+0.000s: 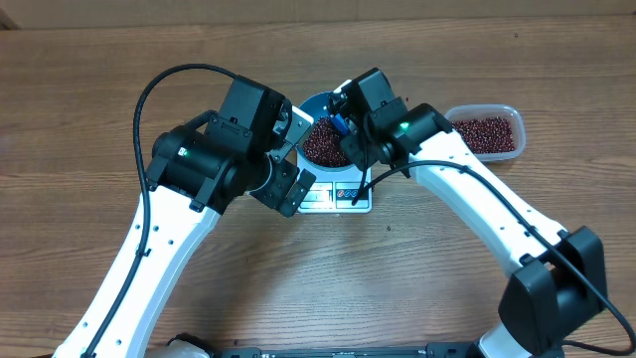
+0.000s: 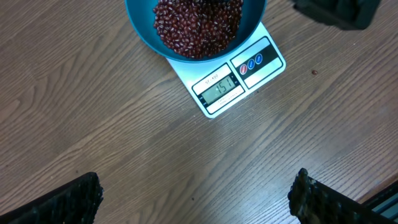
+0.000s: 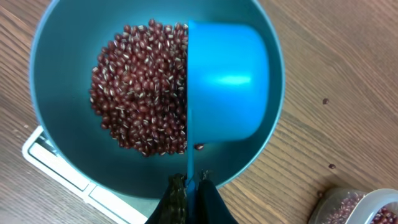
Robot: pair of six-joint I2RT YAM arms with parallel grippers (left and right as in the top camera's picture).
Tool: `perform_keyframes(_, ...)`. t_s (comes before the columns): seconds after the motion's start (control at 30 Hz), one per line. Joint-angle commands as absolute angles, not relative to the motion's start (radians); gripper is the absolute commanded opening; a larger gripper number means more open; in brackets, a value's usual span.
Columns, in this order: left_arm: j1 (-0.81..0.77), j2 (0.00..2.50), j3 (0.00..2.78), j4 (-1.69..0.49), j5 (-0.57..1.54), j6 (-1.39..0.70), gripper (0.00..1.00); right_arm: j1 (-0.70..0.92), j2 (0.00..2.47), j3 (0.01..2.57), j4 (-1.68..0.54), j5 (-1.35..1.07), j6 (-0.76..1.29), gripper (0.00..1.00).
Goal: Scoop item into bowl and weigh 150g on scale
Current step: 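Carry the scoop back over the teal bowl with the right gripper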
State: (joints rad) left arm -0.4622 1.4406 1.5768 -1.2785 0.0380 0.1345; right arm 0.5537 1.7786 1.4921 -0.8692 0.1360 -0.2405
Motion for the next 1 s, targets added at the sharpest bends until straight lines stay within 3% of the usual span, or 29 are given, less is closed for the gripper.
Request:
perform_keyframes(0.0,-0.458,1.438,1.575,-1.278,0.049,0.150,1.00,0.569,1.791,1.493,-0.871,0.160,-0.244,0.04)
perform_keyframes(0.97,-0.458,1.438,1.575,-1.278,0.049,0.150,1.00,0.546,1.760,1.528,-0.891,-0.052,-0.123,0.04)
